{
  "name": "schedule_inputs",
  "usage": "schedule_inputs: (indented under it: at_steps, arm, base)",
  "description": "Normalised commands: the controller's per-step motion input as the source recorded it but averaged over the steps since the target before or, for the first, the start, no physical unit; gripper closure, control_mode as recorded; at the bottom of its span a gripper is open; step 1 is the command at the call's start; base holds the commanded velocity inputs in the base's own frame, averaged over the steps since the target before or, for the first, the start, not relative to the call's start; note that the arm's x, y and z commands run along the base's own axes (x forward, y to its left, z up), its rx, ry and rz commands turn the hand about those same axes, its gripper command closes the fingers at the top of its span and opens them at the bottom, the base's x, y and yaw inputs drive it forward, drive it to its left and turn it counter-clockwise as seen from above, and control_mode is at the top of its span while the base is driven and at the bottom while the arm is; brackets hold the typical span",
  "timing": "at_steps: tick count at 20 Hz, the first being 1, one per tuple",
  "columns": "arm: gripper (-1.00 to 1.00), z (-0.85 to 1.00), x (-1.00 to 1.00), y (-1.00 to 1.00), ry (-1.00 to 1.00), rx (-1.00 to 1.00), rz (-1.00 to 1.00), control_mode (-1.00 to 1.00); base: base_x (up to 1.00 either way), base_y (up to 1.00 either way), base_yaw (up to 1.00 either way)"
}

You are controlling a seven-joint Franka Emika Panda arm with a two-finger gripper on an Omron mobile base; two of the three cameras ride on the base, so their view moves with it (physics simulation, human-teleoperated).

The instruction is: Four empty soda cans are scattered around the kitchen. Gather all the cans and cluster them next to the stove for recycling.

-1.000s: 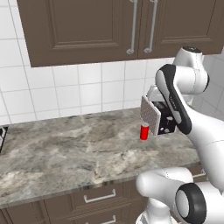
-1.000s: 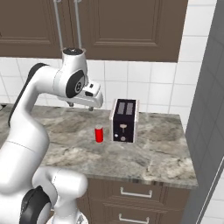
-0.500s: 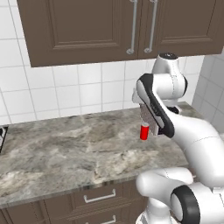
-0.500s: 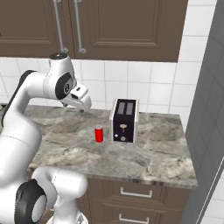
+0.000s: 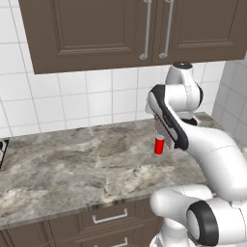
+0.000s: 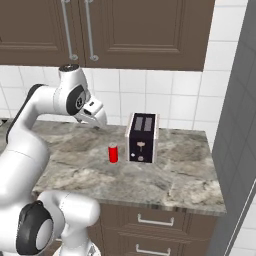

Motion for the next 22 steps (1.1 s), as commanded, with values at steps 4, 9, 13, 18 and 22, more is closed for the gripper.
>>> schedule_inputs:
  at_steps: [4,9,13,18,22]
  arm:
    - [-1.00,-0.23,0.19,-0.15,0.09,0.00,0.00,-1.00]
    - [-1.00,-0.28,0.43,-0.19,0.23,0.02,0.00,-1.00]
    - [-1.00,-0.19,0.33,-0.10,0.20,0.03,0.00,-1.00]
    - [-1.00,-0.35,0.22,-0.05,0.09,0.01,0.00,-1.00]
    - [-1.00,-0.59,0.03,-0.01,0.00,0.01,-0.01,-1.00]
  base:
    - [0.00,0.00,0.00]
    - [0.00,0.00,0.00]
    - [0.00,0.00,0.00]
    - [0.00,0.00,0.00]
    - [0.00,0.00,0.00]
